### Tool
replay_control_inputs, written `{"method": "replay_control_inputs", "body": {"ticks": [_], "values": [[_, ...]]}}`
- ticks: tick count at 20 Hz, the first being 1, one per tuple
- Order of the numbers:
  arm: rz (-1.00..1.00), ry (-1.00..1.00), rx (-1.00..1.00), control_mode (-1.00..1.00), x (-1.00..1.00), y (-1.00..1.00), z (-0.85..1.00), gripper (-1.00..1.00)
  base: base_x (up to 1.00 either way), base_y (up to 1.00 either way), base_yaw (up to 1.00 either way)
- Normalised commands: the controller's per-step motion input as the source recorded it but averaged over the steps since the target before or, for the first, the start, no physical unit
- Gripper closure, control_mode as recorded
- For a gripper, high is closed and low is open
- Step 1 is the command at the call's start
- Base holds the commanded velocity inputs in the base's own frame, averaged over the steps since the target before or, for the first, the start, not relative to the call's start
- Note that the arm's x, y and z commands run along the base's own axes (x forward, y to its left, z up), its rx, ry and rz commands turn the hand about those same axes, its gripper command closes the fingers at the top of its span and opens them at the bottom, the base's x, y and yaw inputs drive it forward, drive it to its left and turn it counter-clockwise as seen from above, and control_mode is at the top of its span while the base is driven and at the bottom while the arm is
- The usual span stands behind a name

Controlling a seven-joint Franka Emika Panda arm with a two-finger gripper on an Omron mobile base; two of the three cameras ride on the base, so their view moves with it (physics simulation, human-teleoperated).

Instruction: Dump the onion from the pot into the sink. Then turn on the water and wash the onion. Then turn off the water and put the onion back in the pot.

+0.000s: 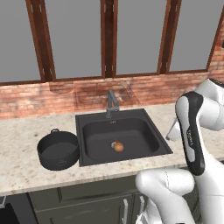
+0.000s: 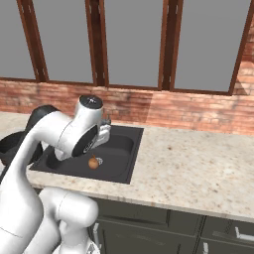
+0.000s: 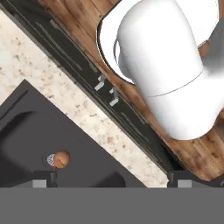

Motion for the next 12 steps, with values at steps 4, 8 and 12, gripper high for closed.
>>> {"method": "replay_control_inputs", "body": {"ticks": [4, 8, 12], "values": [[-0.22, 0.04, 0.19, -1.00, 0.75, -0.46, 0.04, -1.00, 0.00, 0.00, 0.00], [-0.19, 0.00, 0.14, -1.00, 0.60, -0.28, 0.01, -1.00, 0.00, 0.00, 0.00], [0.01, 0.00, 0.11, -1.00, 0.40, -0.14, 0.00, -1.00, 0.00, 0.00, 0.00]]}}
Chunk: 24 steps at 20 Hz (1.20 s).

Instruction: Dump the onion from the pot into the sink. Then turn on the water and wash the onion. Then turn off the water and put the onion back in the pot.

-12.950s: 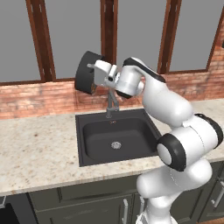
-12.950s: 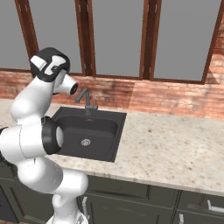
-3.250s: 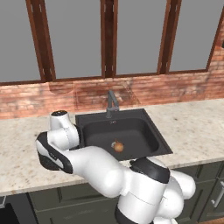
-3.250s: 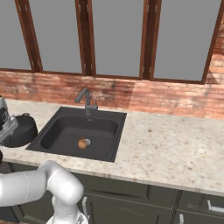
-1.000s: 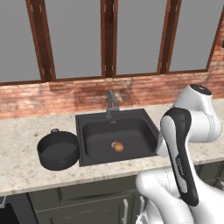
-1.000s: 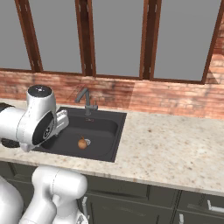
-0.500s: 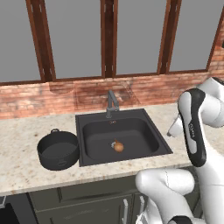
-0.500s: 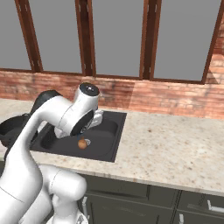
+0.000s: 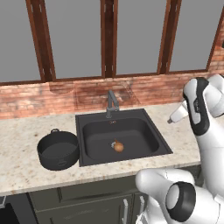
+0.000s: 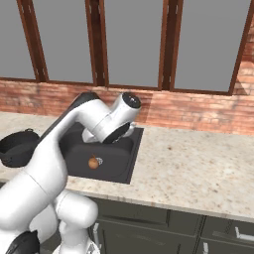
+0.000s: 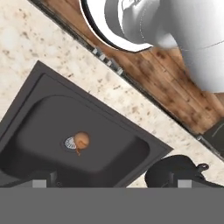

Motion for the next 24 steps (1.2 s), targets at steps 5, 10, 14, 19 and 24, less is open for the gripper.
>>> {"method": "replay_control_inputs", "body": {"ticks": [5, 10, 14, 19, 24], "values": [[0.27, -0.04, 0.06, -1.00, 0.31, -0.01, 0.00, -1.00, 0.00, 0.00, 0.00], [0.37, -0.02, 0.07, -1.00, 0.52, -0.02, 0.00, -1.00, 0.00, 0.00, 0.00], [0.47, -0.03, 0.07, -1.00, 0.52, -0.03, 0.00, -1.00, 0.00, 0.00, 0.00], [0.51, -0.14, 0.01, -1.00, 0.34, 0.00, -0.11, -1.00, 0.00, 0.00, 0.00], [0.53, -0.37, 0.00, -1.00, 0.02, 0.00, -0.02, -1.00, 0.00, 0.00, 0.00]]}}
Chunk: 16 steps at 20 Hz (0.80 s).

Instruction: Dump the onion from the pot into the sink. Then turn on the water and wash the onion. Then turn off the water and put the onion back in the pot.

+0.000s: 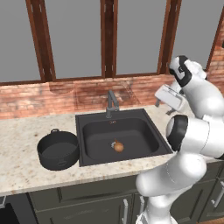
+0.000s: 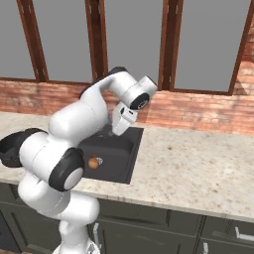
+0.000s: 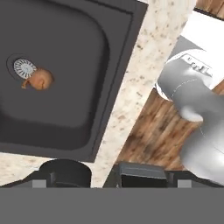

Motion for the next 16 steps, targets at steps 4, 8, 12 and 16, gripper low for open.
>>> {"method": "replay_control_inputs", "body": {"ticks": [4, 8, 12, 16], "values": [[0.48, -0.49, 0.00, -1.00, 0.00, 0.00, -0.15, -1.00, 0.00, 0.00, 0.00], [0.35, -0.58, 0.00, -1.00, -0.10, 0.00, -0.34, -1.00, 0.00, 0.00, 0.00], [0.24, -0.64, 0.00, -1.00, -0.19, 0.07, -0.44, -1.00, 0.00, 0.00, 0.00], [0.19, -0.60, 0.00, -1.00, -0.01, 0.06, -0.17, -1.00, 0.00, 0.00, 0.00]]}}
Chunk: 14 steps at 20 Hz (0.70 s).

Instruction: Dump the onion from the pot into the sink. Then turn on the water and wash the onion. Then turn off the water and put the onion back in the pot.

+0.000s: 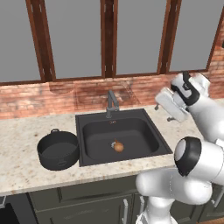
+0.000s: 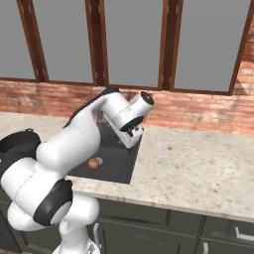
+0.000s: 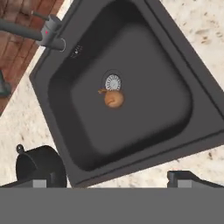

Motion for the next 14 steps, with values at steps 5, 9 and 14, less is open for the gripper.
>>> {"method": "replay_control_inputs", "body": {"ticks": [5, 9, 14], "values": [[0.22, -0.49, 0.00, -1.00, 0.24, 0.07, 0.00, -1.00, 0.00, 0.00, 0.00], [0.27, -0.44, 0.00, -1.00, 0.43, 0.00, 0.00, -1.00, 0.00, 0.00, 0.00], [0.25, -0.35, 0.00, -1.00, 0.35, 0.00, 0.00, -1.00, 0.00, 0.00, 0.00]]}}
